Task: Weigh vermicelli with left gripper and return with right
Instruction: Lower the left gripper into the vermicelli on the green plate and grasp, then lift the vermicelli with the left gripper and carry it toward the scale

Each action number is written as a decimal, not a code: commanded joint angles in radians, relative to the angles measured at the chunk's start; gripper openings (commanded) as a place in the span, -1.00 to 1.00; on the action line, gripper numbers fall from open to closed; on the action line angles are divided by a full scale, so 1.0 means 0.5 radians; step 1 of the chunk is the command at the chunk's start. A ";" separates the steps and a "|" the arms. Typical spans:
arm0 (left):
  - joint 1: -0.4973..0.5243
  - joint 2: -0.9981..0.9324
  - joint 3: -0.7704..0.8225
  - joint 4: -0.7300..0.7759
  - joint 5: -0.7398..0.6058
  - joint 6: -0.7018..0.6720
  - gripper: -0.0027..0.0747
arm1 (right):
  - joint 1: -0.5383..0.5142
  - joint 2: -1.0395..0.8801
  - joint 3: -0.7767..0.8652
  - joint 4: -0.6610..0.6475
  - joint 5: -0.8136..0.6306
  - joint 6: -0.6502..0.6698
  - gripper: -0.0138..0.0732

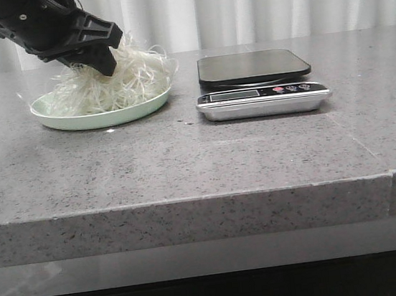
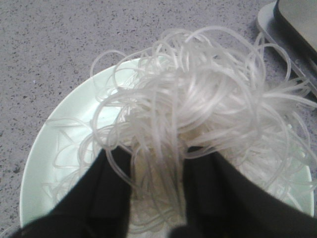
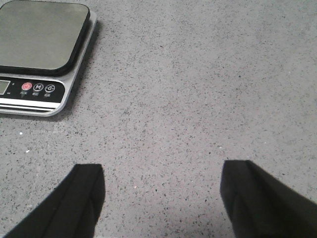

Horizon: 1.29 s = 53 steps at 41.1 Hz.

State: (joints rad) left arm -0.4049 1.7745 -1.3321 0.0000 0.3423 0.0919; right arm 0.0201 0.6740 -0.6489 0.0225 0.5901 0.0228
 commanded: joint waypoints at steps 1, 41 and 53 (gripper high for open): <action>-0.006 -0.087 -0.071 0.000 -0.109 -0.002 -0.48 | -0.009 0.013 -0.054 0.003 -0.151 -0.006 0.67; -0.284 -0.139 -1.123 0.000 0.339 0.001 -0.56 | -0.009 0.013 -0.054 0.003 -0.171 -0.006 0.67; -0.465 0.152 -1.457 0.000 0.256 0.027 -0.56 | -0.009 0.013 -0.054 0.003 -0.171 -0.006 0.67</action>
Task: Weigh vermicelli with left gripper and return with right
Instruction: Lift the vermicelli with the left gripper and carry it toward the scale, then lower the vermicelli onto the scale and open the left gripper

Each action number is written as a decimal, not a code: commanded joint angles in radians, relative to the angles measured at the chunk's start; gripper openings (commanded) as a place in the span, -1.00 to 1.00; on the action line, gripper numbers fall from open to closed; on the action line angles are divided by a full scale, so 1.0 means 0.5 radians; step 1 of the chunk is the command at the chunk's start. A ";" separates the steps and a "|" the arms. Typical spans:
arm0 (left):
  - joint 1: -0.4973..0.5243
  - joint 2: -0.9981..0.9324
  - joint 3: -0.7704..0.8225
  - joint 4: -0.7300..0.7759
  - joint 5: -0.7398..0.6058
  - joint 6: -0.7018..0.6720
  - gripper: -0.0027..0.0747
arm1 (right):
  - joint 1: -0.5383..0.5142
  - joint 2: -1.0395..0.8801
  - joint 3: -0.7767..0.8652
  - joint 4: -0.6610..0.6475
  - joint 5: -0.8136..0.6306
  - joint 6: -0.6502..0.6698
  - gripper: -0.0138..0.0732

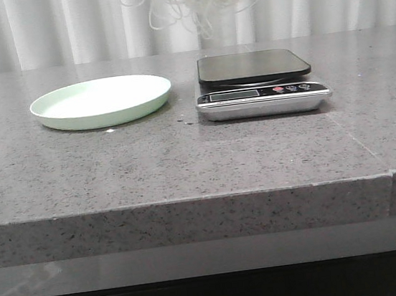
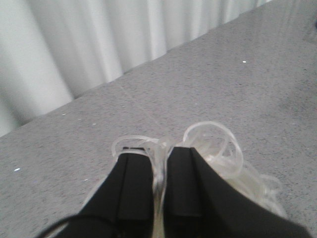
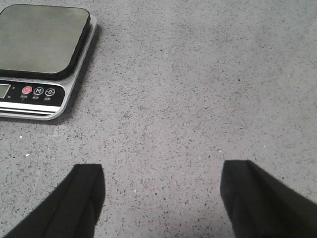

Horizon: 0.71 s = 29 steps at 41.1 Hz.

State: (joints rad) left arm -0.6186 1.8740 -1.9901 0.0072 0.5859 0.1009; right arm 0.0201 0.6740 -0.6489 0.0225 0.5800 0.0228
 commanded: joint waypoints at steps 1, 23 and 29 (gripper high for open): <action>-0.051 -0.020 -0.168 -0.014 -0.231 0.009 -0.56 | -0.009 0.013 -0.054 0.003 -0.150 -0.006 0.67; -0.138 0.325 -0.245 -0.040 -0.363 0.009 -0.45 | -0.009 0.013 -0.054 0.003 -0.150 -0.006 0.67; -0.139 0.351 -0.245 -0.040 -0.293 0.009 -0.03 | -0.009 0.013 -0.054 0.003 -0.148 -0.006 0.67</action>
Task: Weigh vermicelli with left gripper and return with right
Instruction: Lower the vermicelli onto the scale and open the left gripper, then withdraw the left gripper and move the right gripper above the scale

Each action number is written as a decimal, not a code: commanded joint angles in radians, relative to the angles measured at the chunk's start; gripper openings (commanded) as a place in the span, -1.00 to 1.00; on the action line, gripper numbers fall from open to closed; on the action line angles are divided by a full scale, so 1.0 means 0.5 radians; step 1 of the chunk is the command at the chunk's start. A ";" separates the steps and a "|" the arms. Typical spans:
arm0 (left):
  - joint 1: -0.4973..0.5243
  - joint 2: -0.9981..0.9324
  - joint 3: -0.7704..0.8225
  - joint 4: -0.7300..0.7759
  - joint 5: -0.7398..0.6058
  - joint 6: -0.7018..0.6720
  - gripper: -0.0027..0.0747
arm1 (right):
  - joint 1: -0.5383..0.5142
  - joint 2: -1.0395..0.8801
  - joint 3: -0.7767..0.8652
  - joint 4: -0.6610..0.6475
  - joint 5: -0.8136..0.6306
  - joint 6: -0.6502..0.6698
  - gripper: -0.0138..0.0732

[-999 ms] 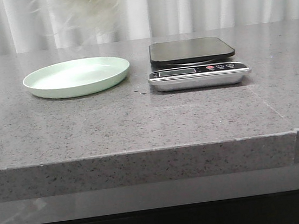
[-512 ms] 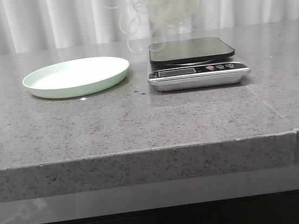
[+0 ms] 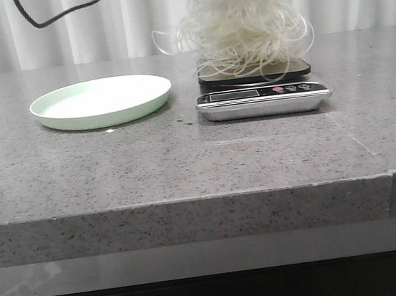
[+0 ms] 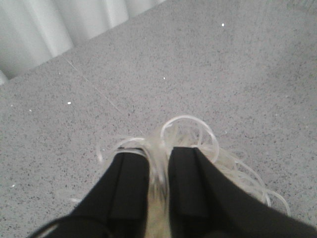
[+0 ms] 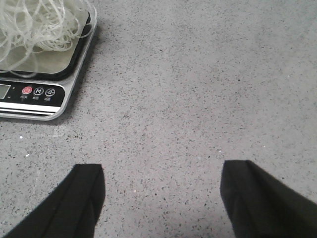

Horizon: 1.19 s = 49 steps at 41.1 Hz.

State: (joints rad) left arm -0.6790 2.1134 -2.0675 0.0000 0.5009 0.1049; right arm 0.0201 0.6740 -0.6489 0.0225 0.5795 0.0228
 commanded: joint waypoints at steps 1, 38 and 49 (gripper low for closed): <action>-0.018 -0.128 -0.091 -0.026 -0.108 0.001 0.05 | -0.009 0.013 -0.054 0.003 -0.147 -0.006 0.67; 0.007 -1.396 0.240 0.026 0.620 0.001 0.23 | -0.009 0.013 -0.054 0.005 -0.229 -0.006 0.67; 0.008 -1.959 0.868 0.071 0.475 -0.006 0.23 | -0.009 0.013 -0.054 0.005 -0.222 -0.006 0.67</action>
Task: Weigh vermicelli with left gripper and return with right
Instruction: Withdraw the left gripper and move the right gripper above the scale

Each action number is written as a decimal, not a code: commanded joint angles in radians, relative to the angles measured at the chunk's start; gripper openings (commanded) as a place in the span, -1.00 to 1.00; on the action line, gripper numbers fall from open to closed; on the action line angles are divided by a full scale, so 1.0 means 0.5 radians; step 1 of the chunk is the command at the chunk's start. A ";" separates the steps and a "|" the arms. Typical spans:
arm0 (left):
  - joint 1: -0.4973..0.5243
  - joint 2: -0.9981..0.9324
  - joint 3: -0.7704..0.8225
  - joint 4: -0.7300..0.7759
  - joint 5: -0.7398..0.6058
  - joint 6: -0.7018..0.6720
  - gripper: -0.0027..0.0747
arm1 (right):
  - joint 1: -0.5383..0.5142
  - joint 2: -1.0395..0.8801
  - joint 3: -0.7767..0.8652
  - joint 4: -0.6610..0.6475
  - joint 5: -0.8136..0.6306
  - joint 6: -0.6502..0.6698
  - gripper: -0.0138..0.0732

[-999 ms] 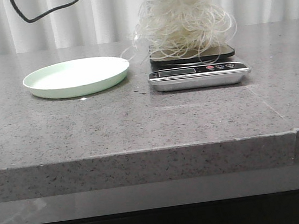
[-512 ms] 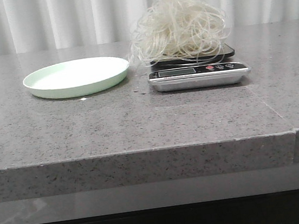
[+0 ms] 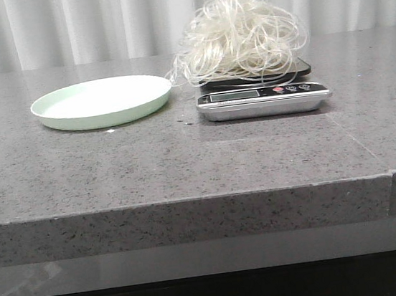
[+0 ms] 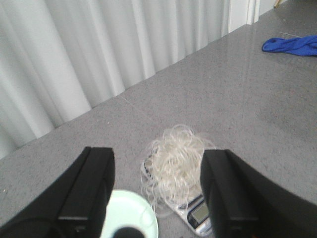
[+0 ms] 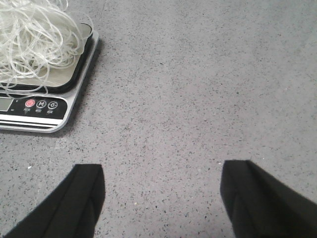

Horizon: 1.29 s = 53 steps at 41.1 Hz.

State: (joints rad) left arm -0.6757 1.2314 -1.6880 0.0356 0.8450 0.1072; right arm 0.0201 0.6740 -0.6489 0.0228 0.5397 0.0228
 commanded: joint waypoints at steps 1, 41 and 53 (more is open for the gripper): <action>0.002 -0.242 0.192 0.000 -0.253 -0.010 0.23 | -0.009 0.013 -0.054 0.004 -0.143 -0.006 0.67; 0.002 -1.479 1.741 -0.005 -0.534 -0.214 0.23 | 0.443 0.314 -0.280 0.004 -0.099 -0.081 0.50; 0.002 -1.479 1.741 -0.005 -0.534 -0.214 0.23 | 0.638 0.829 -0.732 0.002 -0.097 -0.085 0.50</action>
State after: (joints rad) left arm -0.6757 0.4848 -0.7922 0.0356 0.6652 0.0126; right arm 0.3165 1.0292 -0.9234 0.0245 0.5511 -0.0071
